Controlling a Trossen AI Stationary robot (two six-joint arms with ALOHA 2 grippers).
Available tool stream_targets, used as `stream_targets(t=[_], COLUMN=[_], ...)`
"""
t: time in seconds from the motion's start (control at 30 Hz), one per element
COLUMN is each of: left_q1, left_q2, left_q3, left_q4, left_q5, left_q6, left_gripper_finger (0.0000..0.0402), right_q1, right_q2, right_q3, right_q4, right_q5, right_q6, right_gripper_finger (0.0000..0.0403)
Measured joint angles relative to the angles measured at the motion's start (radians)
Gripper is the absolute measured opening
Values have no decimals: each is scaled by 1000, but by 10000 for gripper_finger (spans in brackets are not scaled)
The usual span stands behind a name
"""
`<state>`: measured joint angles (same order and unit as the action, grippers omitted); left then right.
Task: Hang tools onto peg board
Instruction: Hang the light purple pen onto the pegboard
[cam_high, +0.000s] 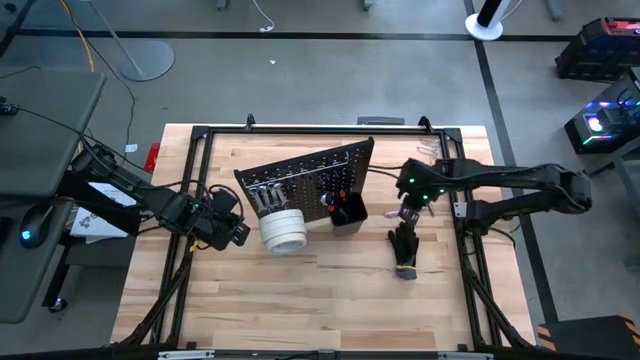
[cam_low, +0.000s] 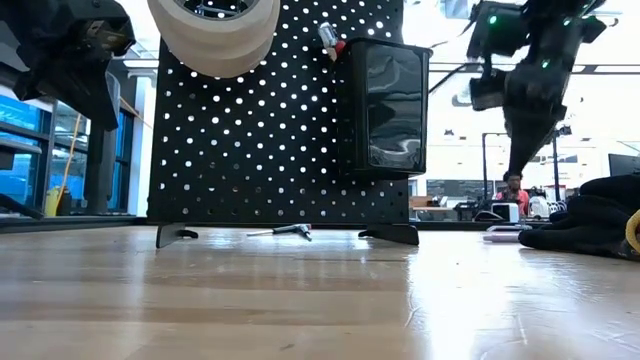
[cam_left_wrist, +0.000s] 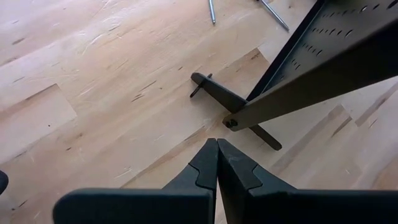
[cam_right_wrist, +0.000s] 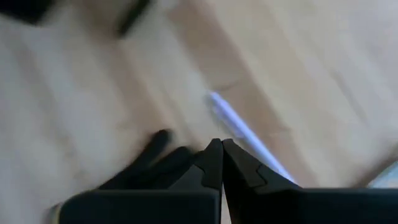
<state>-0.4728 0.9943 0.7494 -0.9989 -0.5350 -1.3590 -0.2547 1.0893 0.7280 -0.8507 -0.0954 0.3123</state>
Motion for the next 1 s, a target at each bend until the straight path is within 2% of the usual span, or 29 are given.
stream_targets(t=[0.07,0.17,0.3,0.4,0.57,0.67,0.73,0.8,0.87,0.93,1.0], left_q1=[0,1,2,2,2,2,2,2,2,2,2], left_q2=[0,0,0,0,0,0,0,0,0,0,0], left_q3=[0,0,0,0,0,0,0,0,0,0,0], left_q4=[0,0,0,2,4,4,3,3,1,1,0], left_q5=[0,-3,-6,-6,-5,-4,-7,-19,-22,-22,-21], left_q6=[0,0,-2,-17,-28,-27,-27,-26,-26,-17,1], left_gripper_finger=[0,0,0,0,0,0,0,0,0,0,0], right_q1=[-1,0,-1,2,15,15,15,16,19,25,39], right_q2=[-35,-41,33,114,247,322,389,476,529,529,529], right_q3=[1,-5,-10,-10,-10,-11,-11,-22,-23,-23,-23], right_q4=[-8,-2,14,37,101,157,205,266,283,269,261], right_q5=[-65,-83,-97,-107,-34,-28,-14,24,63,88,88], right_q6=[-7,-63,-186,-206,-229,-322,-373,-411,-440,-453,-468], right_gripper_finger=[2,1,16,59,168,225,246,250,239,202,134])
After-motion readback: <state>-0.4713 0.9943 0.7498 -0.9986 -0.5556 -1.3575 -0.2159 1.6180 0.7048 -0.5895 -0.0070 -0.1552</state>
